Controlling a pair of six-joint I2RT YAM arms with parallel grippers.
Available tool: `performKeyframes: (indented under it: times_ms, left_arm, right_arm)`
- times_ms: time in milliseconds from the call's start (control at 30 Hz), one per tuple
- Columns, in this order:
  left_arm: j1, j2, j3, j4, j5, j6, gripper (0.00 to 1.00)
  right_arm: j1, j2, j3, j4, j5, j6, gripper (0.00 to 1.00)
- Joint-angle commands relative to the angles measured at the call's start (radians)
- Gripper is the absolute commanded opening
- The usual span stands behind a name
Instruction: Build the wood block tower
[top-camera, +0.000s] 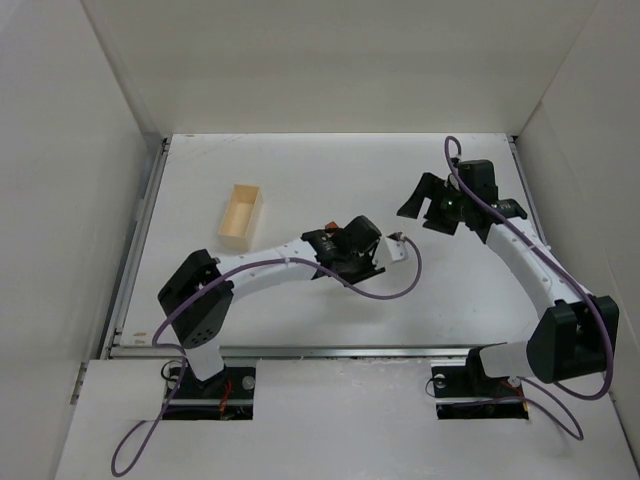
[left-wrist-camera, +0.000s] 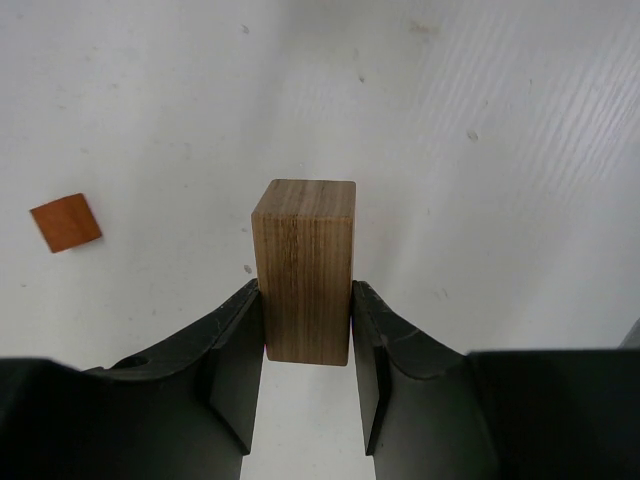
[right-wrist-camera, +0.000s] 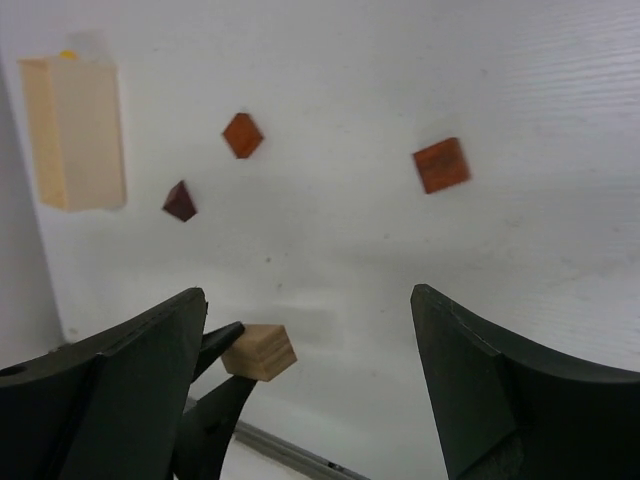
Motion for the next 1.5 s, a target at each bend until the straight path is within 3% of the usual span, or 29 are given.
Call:
performKeyframes:
  times_ms: [0,200,467,1200,1467]
  left_arm:
    - [-0.009,-0.001,-0.034,0.065,-0.047,0.104,0.0]
    - [-0.018,0.029,-0.057,0.133,-0.059,0.199,0.0]
    - [-0.037,0.071,-0.1,0.162,0.025,0.325,0.0]
    - [-0.009,0.141,-0.127,0.171,0.069,0.261,0.0]
    - [0.009,0.16,-0.097,0.151,0.069,0.242,0.1]
  right_arm:
    - [0.008,0.005,0.057,-0.102,0.189,0.008,0.89]
    - [0.008,0.025,0.057,-0.102,0.235,0.008,0.89]
    - [0.008,0.048,0.047,-0.111,0.267,-0.001,0.88]
    - [0.008,0.094,0.038,-0.102,0.258,-0.001,0.88]
    - [0.008,0.113,0.038,-0.102,0.258,-0.01,0.88]
